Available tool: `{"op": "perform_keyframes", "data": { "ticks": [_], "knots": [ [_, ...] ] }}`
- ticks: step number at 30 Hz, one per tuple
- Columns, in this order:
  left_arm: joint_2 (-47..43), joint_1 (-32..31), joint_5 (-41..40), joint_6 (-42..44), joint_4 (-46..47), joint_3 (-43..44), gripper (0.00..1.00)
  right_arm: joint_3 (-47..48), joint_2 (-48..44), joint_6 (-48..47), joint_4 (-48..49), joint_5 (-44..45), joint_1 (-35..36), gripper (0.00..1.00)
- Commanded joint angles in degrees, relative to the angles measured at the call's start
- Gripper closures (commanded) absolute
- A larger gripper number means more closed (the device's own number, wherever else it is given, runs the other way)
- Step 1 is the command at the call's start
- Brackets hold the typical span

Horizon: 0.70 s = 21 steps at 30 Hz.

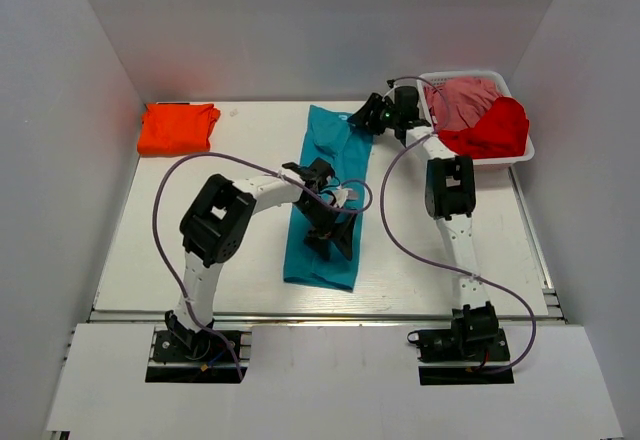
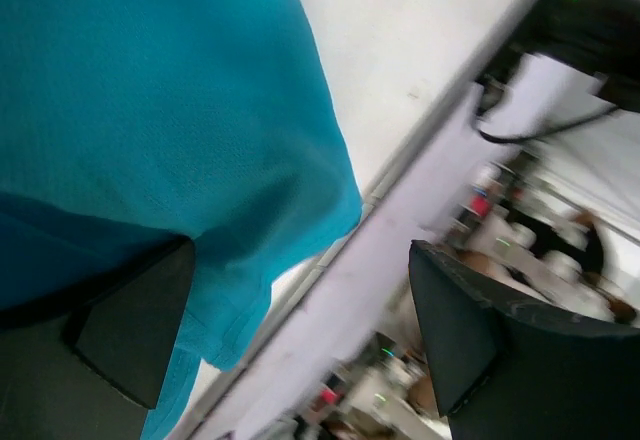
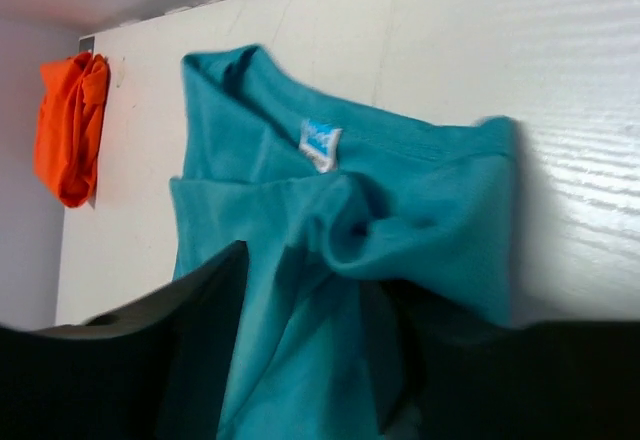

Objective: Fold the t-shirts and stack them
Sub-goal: Rotate the tshirt 90 degrees, then grab the bottom of the folded rectangular tshirt with both arms

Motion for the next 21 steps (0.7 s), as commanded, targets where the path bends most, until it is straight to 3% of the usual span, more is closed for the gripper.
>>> {"op": "perform_keyframes", "data": {
  "ticks": [1, 3, 4, 6, 14, 18, 19, 21],
  "knots": [
    [-5.4, -0.9, -17.3, 4.8, -1.4, 2.5, 0.01, -0.5, -5.4, -6.0, -0.2, -2.3, 0.2, 0.43],
    [-9.9, -0.9, -21.6, 4.8, -2.7, 3.9, 0.01, -1.4, -10.2, -10.9, -0.6, -3.8, 0.5, 0.34],
    [-11.2, -0.9, -23.3, 4.8, -4.4, 4.4, 0.01, -3.2, -11.6, -11.6, -0.5, -3.8, 0.6, 0.1],
    [-14.4, -0.9, -28.5, 3.5, -4.9, 4.4, 0.01, -4.3, -16.5, -15.5, -0.6, -4.4, 0.9, 0.1],
    [-31.6, 0.2, -34.7, -5.3, -1.7, -5.0, 0.01, -11.9, -32.4, -31.9, -14.4, 4.1, 5.3, 0.1],
    [-42.8, 1.3, -50.0, -13.4, -1.8, -14.1, 0.01, -29.6, -44.8, -38.4, -17.4, 12.2, 9.4, 0.1],
    [-43.8, 1.3, -53.5, -15.2, -3.3, -16.5, 0.01, -37.9, -48.7, -38.5, -17.4, 15.6, 10.0, 0.1],
    [-45.3, 4.0, -59.5, -19.2, -3.8, -19.8, 0.01, -43.6, -53.9, -38.5, -17.8, 17.9, 12.4, 0.1]
  ]
}}
